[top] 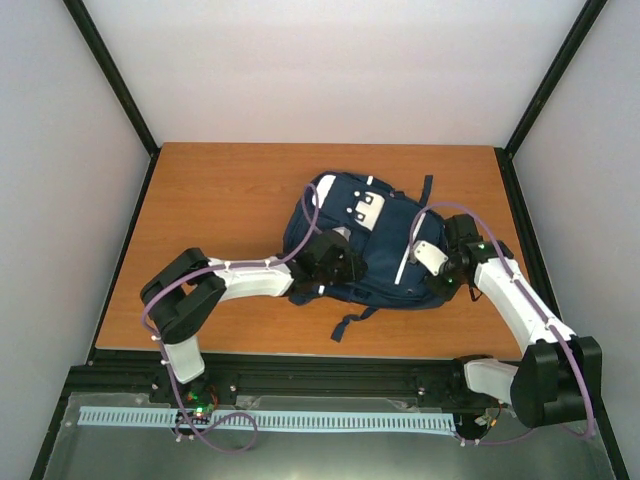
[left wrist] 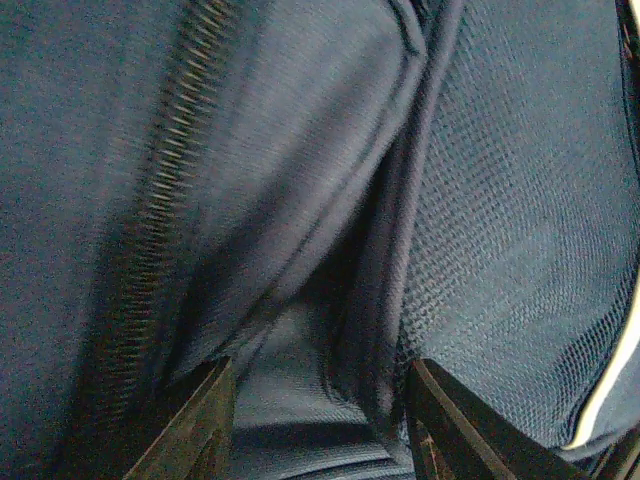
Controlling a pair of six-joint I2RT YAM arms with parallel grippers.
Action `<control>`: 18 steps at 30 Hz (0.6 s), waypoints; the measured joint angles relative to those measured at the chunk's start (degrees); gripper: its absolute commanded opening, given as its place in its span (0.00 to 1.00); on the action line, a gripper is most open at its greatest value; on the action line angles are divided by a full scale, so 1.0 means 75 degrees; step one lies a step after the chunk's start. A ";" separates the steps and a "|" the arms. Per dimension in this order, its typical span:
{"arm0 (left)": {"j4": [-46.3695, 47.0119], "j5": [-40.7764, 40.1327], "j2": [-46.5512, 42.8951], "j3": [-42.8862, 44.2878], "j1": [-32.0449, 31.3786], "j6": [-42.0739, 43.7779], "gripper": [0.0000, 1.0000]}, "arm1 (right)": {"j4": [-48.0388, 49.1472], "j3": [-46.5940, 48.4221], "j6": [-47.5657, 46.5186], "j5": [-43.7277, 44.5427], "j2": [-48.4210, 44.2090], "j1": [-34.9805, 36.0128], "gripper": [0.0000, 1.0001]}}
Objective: Pack the student bag
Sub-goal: Zip the student bag at the center of the board.
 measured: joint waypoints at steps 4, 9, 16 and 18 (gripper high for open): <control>0.0105 0.0230 -0.0353 -0.0382 0.0510 0.0067 0.50 | -0.0233 0.0286 -0.0172 -0.0408 0.0152 0.0254 0.03; -0.0277 0.0000 -0.0746 -0.0565 0.1524 0.0440 0.50 | -0.0411 0.0484 0.0079 -0.0493 0.0181 0.1614 0.03; -0.1017 -0.0632 -0.1786 -0.1075 0.2302 0.0772 0.54 | -0.0513 0.1276 0.1046 -0.0423 0.0953 0.3832 0.03; -0.1384 -0.0676 -0.2334 -0.1332 0.2326 0.0670 0.55 | -0.0551 0.1530 0.1244 -0.0431 0.1268 0.4220 0.03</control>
